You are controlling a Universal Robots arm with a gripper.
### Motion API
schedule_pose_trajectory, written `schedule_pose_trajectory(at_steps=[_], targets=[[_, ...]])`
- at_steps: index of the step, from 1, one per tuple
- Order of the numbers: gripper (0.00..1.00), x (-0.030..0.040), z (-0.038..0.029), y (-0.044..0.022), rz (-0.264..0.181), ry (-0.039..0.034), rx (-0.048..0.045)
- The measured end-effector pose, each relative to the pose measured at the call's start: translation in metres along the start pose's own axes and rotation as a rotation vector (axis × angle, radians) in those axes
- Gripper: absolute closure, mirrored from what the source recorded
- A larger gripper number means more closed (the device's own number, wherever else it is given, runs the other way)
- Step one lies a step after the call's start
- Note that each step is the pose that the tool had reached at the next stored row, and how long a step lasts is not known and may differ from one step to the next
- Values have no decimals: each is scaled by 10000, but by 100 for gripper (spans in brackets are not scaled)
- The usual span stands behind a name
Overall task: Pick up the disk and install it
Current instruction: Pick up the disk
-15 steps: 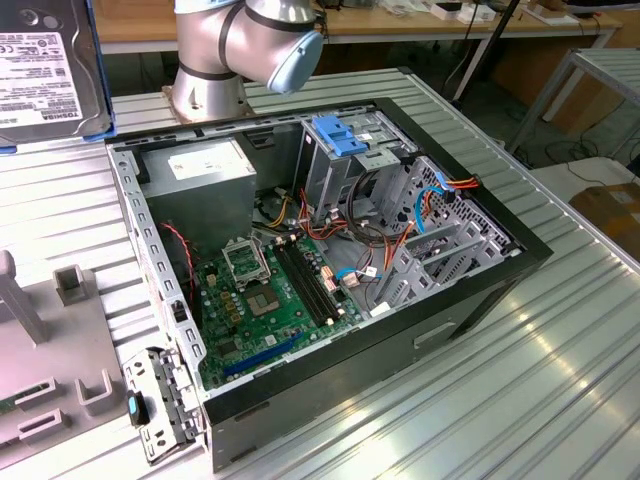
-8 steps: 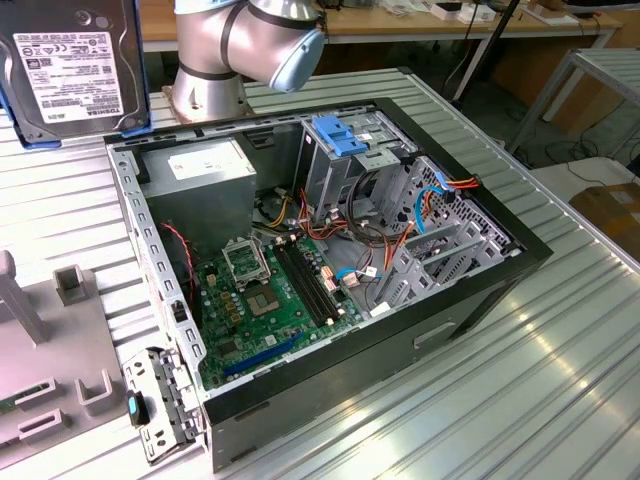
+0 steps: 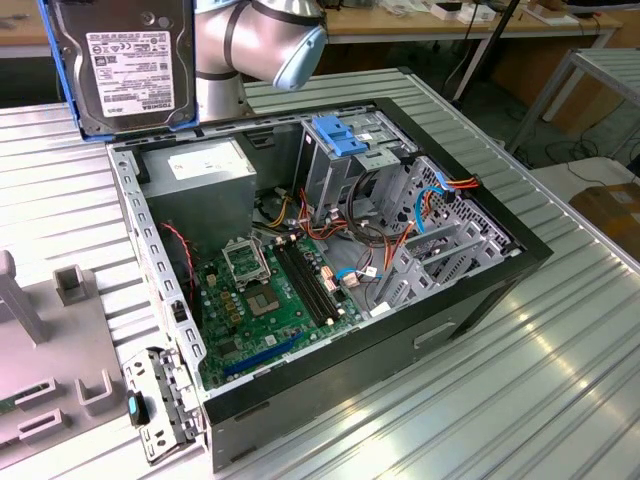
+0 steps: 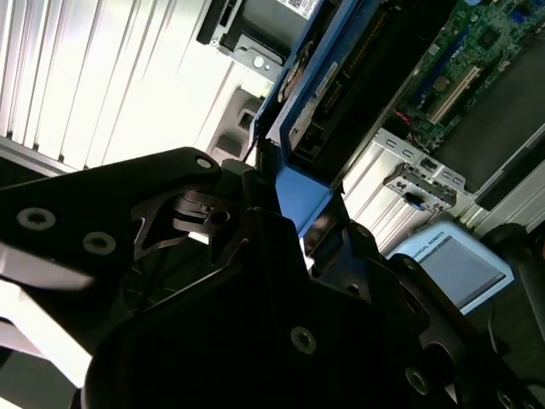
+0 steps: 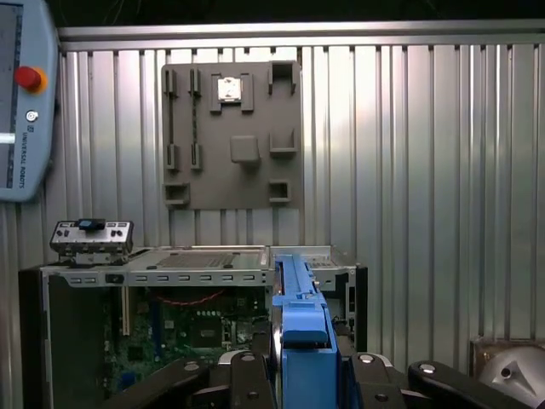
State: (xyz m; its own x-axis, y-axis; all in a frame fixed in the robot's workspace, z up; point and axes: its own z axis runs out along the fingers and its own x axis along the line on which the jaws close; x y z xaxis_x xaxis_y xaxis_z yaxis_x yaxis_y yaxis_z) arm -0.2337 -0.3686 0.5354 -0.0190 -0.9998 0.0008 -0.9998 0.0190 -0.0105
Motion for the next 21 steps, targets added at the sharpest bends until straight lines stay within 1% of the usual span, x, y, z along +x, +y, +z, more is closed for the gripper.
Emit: schedule_pose_trajectory(at_steps=[1, 2, 3, 4, 5, 7, 8, 11, 12, 14, 15, 16, 18, 19, 20, 21], targets=[[63, -1, 2, -54, 0, 1, 0], [63, -3, 4, -138, 1, 1, -1], [63, -4, 6, -182, 1, 1, 0], [63, -4, 7, -210, 1, 1, 0], [63, -5, 8, -271, 0, 1, 0], [63, -7, 11, -361, 1, 2, -1], [63, -8, 13, -420, 0, 1, 0], [63, -11, 18, -562, 0, 2, 0], [63, -11, 19, -593, 0, 2, -1], [63, -14, 22, -706, 1, 3, 0], [63, -14, 23, -739, 0, 4, -1], [63, -15, 26, -808, 0, 4, 0], [63, -17, 29, -888, 1, 3, 0], [63, -18, 31, -958, 0, 5, -1], [63, -21, 35, -1102, 3, 7, 0], [63, -22, 37, -1137, 6, 7, 0]])
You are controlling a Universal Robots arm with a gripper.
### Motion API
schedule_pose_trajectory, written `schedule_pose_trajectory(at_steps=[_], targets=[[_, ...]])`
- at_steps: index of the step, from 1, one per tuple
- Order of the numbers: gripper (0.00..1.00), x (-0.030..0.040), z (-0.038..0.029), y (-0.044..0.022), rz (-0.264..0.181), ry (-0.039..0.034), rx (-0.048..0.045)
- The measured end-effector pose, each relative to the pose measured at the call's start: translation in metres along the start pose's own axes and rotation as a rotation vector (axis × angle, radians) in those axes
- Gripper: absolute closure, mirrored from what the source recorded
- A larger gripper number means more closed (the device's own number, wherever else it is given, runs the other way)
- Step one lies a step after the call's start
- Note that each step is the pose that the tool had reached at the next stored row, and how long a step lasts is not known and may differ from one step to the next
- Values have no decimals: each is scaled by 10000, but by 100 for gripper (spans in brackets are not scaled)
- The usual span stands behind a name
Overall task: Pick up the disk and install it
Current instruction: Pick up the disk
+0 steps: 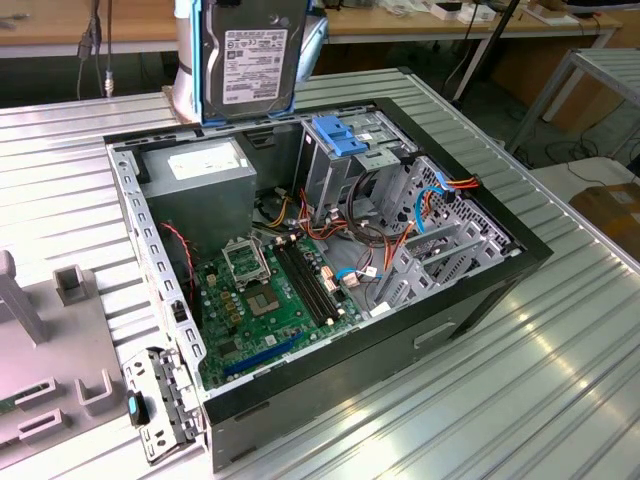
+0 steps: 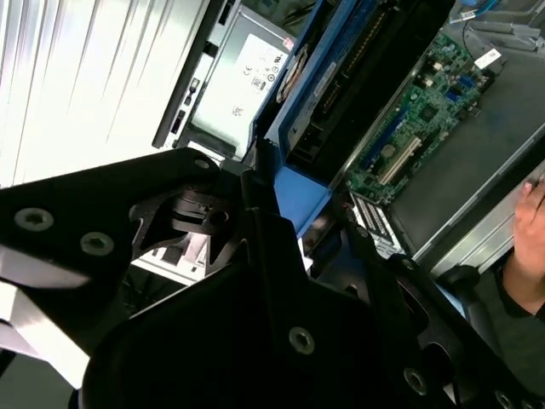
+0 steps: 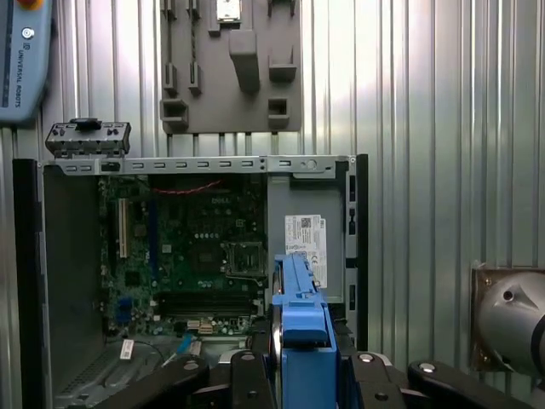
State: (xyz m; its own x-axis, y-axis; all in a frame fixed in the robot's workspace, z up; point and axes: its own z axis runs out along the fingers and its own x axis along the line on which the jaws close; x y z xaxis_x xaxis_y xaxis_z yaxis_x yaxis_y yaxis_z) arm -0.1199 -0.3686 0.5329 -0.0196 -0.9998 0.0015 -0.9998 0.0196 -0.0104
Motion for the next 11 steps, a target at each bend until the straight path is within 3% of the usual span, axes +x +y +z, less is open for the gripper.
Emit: schedule_pose_trajectory(at_steps=[5, 6, 11], targets=[[63, -5, 8, -269, 7, 0, 1], [63, -7, 10, -354, 6, 1, 0], [63, -7, 10, -380, 7, 1, 0]])
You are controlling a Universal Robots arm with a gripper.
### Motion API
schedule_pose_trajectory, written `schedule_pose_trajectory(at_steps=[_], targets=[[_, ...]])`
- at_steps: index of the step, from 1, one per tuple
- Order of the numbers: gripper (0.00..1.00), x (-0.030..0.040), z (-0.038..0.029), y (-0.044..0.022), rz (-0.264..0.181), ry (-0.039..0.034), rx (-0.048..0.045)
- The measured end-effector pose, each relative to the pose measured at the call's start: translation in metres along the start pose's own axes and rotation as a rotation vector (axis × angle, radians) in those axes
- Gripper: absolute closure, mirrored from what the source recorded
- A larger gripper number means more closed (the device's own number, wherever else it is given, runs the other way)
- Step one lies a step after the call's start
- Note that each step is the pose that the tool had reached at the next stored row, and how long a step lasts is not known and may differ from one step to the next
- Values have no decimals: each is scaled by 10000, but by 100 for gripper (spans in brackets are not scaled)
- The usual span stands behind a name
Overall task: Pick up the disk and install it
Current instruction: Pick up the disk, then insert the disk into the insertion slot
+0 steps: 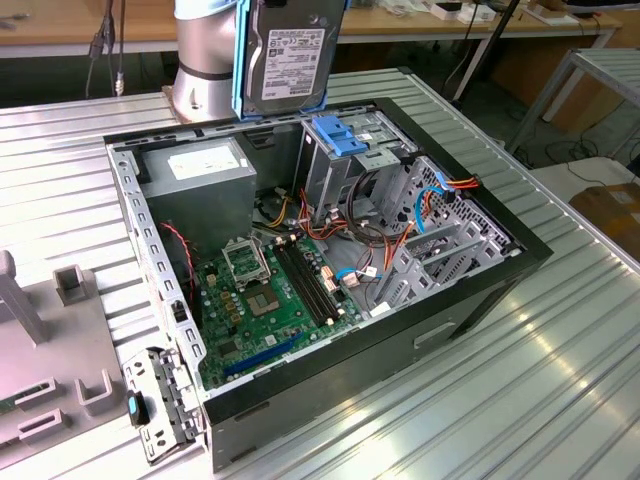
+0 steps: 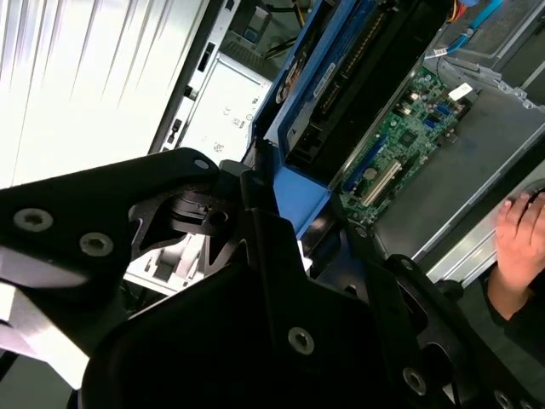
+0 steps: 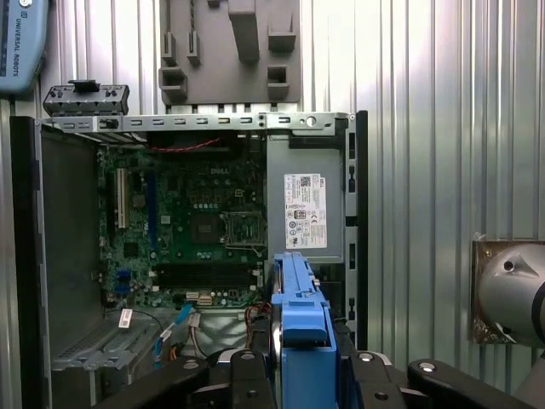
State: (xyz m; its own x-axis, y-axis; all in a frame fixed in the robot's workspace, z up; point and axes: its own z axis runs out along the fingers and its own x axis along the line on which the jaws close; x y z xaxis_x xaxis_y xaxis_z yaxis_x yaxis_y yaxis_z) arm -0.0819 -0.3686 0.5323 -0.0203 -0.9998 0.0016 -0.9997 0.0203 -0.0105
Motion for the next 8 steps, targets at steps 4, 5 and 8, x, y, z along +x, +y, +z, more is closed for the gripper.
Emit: schedule_pose_trajectory(at_steps=[4, 5, 8], targets=[[63, 0, 0, -1, 0, 0, 0], [63, 0, 0, -1, 0, 0, 0], [63, 0, 0, -1, 0, -1, 0]])
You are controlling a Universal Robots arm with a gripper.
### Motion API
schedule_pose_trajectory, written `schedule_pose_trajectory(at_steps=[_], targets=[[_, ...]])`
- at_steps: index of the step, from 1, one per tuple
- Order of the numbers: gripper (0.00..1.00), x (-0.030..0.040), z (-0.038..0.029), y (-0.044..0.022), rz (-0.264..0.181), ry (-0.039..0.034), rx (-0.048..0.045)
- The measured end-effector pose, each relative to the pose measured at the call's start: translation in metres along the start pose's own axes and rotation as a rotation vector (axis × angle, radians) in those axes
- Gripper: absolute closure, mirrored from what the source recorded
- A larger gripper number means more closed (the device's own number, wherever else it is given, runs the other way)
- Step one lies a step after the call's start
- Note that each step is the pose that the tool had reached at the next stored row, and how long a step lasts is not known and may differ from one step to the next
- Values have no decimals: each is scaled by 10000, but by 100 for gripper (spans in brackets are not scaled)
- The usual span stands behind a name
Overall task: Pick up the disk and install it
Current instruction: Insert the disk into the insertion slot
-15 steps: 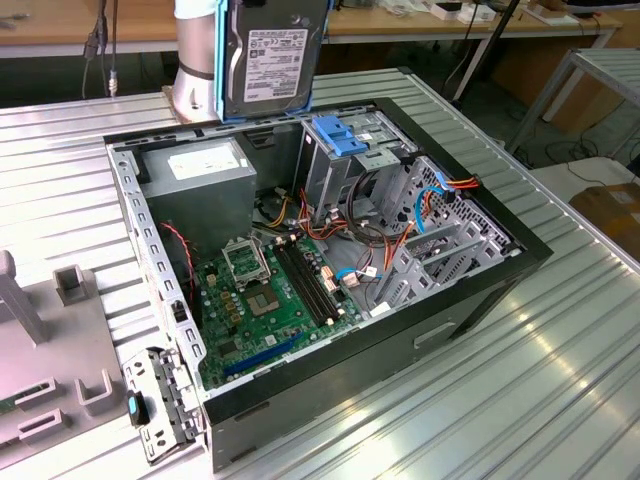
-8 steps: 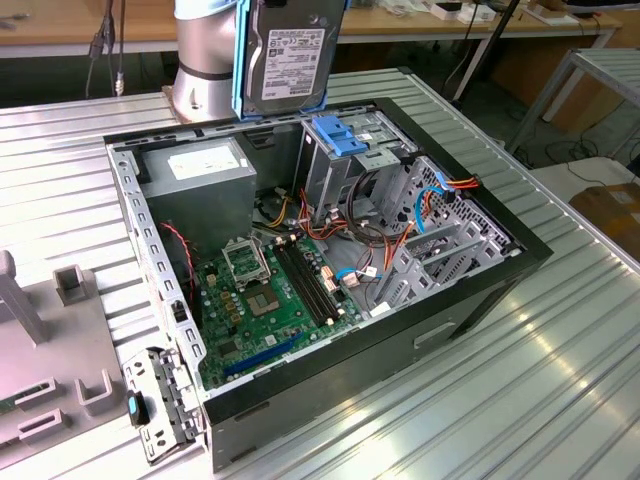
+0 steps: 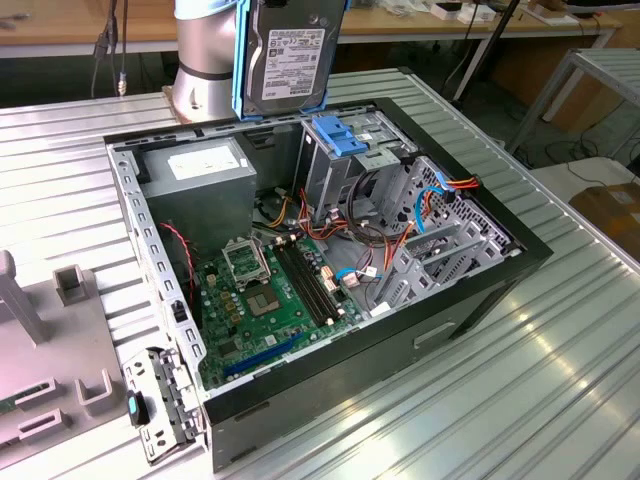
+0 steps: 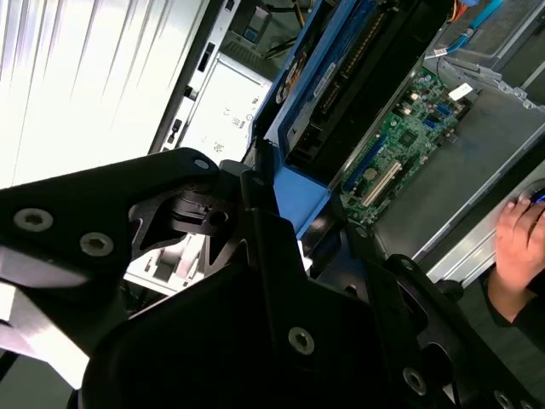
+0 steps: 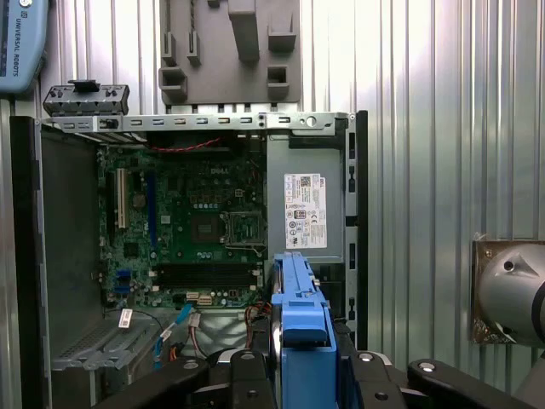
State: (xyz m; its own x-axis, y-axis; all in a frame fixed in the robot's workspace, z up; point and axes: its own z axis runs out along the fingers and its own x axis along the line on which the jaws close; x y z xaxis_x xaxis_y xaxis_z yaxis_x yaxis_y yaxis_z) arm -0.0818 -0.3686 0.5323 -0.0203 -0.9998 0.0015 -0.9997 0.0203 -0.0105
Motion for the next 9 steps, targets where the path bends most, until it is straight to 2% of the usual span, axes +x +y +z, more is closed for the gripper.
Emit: schedule_pose_trajectory(at_steps=[4, 5, 8, 9], targets=[[63, 2, 0, -1, 0, 4, -1], [63, 32, 0, -2, -1, 6, -1], [63, 272, 6, -12, -1, 36, 0], [63, 301, 9, -18, -1, 42, 1]])
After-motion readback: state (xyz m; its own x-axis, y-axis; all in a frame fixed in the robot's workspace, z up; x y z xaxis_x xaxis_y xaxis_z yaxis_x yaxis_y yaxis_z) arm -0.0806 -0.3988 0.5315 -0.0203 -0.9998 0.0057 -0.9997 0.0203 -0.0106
